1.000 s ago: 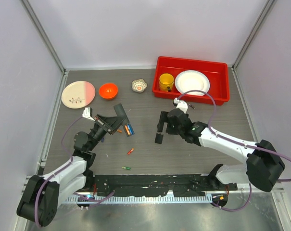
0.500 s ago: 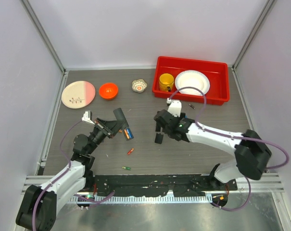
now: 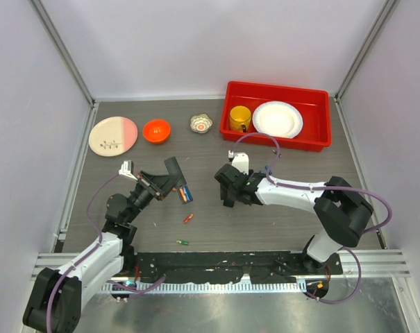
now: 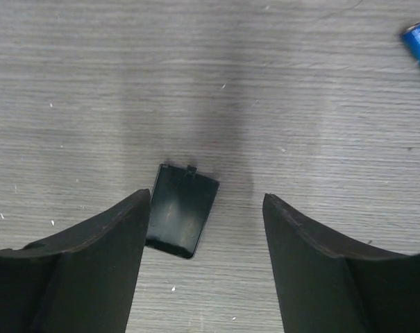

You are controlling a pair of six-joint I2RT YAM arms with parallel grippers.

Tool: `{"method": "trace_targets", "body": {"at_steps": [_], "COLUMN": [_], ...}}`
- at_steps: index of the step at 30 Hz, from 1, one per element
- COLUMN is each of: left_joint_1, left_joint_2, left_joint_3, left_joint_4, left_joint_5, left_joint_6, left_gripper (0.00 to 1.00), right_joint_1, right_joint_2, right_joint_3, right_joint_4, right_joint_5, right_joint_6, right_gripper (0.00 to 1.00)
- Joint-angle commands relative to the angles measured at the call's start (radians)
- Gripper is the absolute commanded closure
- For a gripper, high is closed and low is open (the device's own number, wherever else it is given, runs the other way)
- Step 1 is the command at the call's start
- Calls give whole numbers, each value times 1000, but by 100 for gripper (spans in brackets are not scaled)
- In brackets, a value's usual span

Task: Load the batteries into the remote control
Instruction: Adjust the battery cover at the center of the board.

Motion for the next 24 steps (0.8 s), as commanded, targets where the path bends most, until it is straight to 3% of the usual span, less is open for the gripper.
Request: {"method": "trace_targets", "body": {"at_steps": [1, 5, 10, 24], "left_joint_1": [-8, -10, -10, -10], "left_joint_2": [-21, -19, -14, -7], "left_joint_3": [-8, -9, -6, -5], "left_joint_4": [10, 12, 10, 4], "left_joint_5": [18, 21, 19, 21], "left_joint_6": [15, 16, 17, 23], "left_gripper": [100, 100, 100, 100], "right_joint_1": [-1, 20, 39, 62], "right_joint_2": [19, 28, 50, 50], "right_joint_3": [4, 23, 36, 48], "right_joint_4": [71, 81, 79, 65], "right_joint_5": [-69, -92, -113, -80], "right_joint_6": [-21, -21, -8, -2], "right_gripper": [33, 34, 26, 25]}}
